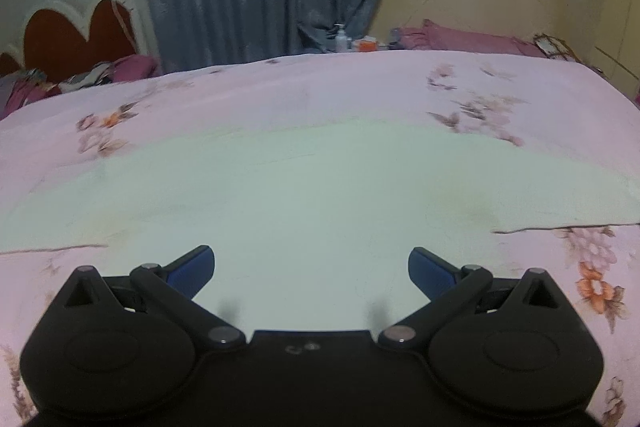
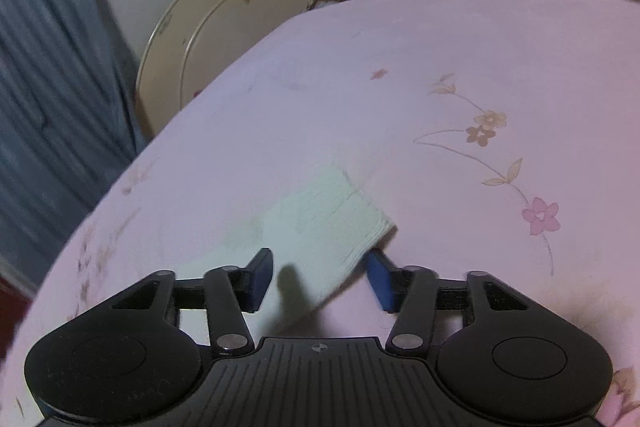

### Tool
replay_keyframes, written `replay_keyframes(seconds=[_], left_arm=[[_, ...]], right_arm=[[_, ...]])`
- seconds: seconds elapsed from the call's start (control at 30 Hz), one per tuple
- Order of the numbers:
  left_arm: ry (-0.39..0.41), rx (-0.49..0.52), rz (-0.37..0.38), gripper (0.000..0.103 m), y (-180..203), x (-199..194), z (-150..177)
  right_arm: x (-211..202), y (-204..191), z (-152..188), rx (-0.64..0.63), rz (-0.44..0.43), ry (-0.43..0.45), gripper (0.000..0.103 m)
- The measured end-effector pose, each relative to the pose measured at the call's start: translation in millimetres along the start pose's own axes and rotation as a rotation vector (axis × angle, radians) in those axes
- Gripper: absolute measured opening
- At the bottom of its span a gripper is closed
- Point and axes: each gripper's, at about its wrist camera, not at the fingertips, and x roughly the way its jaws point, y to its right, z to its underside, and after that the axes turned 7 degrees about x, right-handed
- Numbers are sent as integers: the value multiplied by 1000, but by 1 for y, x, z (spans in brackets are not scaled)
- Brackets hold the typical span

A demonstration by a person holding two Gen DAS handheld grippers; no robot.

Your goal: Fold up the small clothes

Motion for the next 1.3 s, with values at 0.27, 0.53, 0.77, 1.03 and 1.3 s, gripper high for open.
replay_keyframes(seconds=[0.27, 0.53, 0.77, 1.03, 1.3], left_arm=[[-75, -30, 33, 103, -83, 15, 27], [-65, -95, 17, 103, -163, 14, 52], [-79, -187, 0, 103, -224, 3, 84], [-70, -237, -13, 103, -256, -7, 105], [-48, -246, 44, 103, -249, -1, 96]], right_arm=[[-34, -69, 21, -224, -27, 8, 3], [-72, -217, 143, -461, -242, -95, 3], [-94, -304, 267, -668, -348, -179, 3], [-86, -357, 357, -813, -417, -266, 3], [-81, -369, 398, -950, -415, -322, 34]])
